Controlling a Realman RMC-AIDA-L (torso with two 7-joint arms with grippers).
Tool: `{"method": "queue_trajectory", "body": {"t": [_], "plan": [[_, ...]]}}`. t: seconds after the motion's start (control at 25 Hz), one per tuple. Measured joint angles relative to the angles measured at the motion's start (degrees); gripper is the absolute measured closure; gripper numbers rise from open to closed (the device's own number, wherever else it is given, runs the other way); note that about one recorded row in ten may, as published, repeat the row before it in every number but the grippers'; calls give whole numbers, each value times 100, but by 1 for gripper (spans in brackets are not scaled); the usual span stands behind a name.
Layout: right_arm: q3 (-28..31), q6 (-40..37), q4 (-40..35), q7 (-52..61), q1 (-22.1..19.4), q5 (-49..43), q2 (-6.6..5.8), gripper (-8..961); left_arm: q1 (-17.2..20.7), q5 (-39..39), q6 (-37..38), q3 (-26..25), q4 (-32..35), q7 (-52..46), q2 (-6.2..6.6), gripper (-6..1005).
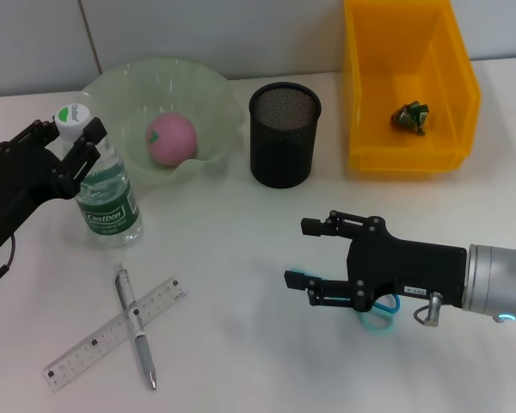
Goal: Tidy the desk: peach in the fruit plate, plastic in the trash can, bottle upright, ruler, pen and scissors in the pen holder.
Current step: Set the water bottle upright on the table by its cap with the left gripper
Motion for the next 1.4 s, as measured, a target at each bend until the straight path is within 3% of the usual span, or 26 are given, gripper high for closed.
{"method": "queue_trajectory", "body": {"t": [1.4], "plan": [[-8, 34, 41, 20, 0, -4, 0, 188, -7, 37, 75, 52, -22, -7, 12, 486]]}}
